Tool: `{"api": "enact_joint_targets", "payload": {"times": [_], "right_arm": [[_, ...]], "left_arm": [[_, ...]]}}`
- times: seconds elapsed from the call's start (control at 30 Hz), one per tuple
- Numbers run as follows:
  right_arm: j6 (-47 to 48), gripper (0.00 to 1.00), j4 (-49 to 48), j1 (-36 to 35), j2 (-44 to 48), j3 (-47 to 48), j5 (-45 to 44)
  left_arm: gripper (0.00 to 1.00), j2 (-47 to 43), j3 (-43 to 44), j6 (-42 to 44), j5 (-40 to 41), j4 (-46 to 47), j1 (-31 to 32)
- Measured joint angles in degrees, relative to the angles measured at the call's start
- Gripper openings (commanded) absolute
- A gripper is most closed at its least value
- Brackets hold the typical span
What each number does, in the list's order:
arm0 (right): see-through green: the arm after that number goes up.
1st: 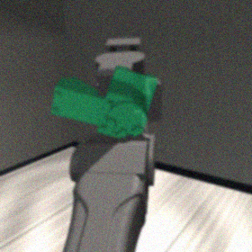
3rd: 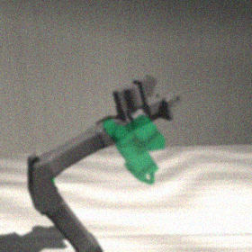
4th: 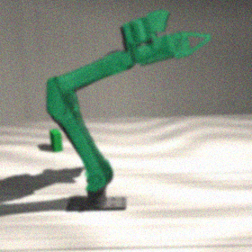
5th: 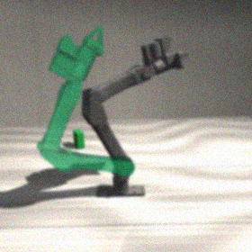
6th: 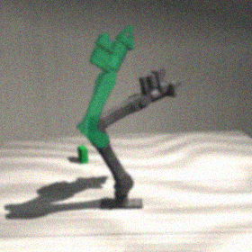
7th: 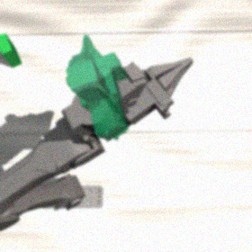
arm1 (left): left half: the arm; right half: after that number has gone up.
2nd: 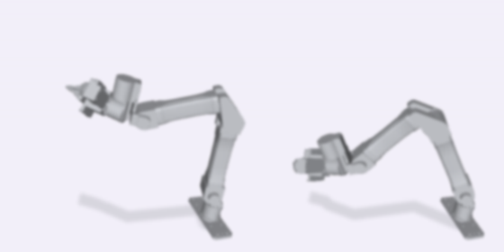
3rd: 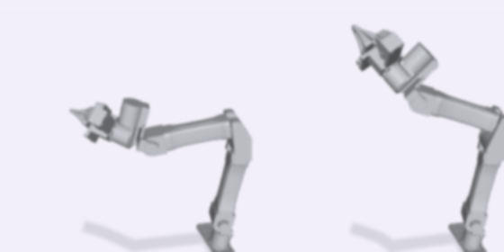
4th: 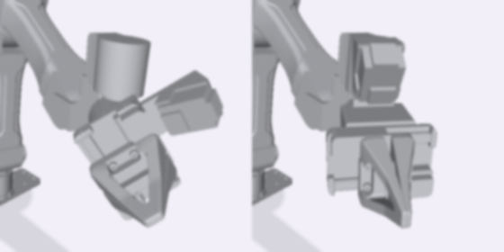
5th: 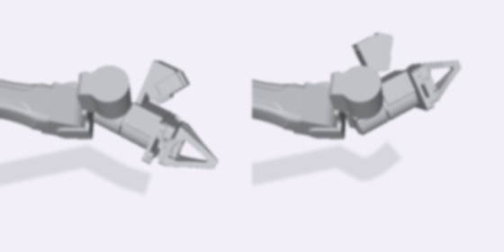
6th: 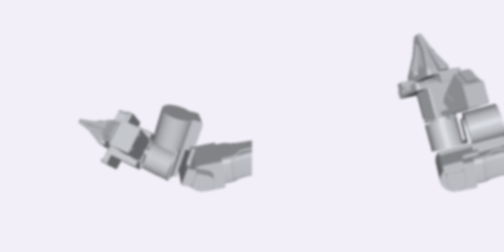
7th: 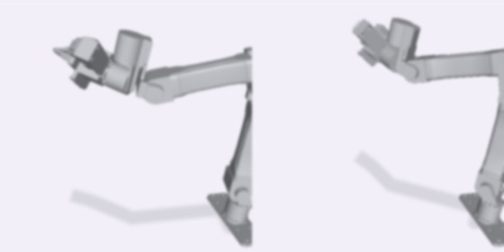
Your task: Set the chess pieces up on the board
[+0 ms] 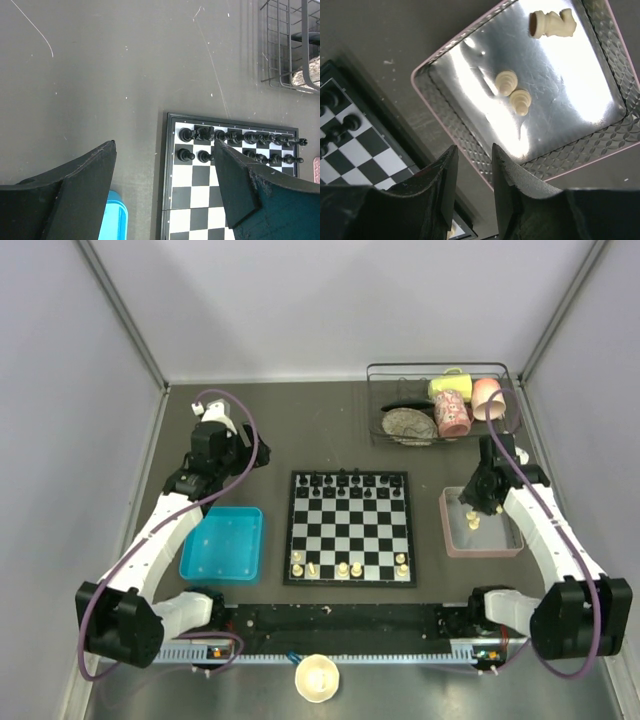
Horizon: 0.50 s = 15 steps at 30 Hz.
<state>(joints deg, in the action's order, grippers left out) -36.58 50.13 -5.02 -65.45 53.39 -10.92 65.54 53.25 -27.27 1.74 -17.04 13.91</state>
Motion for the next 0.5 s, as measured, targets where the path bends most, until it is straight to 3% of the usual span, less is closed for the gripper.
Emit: {"api": "enact_joint_targets", "payload": {"times": [0.17,0.5], "right_arm": [[1.11,0.29,-2.16,4.94,-2.51,-2.12,2.25],[2.58,0.32,-5.81,6.45,-6.8,-2.4,2.78]], "left_arm": [[0.83,0.0,0.0,0.42,0.0,0.37,0.0],[0.83,0.04,0.0,0.81,0.0,0.76,0.0]]}}
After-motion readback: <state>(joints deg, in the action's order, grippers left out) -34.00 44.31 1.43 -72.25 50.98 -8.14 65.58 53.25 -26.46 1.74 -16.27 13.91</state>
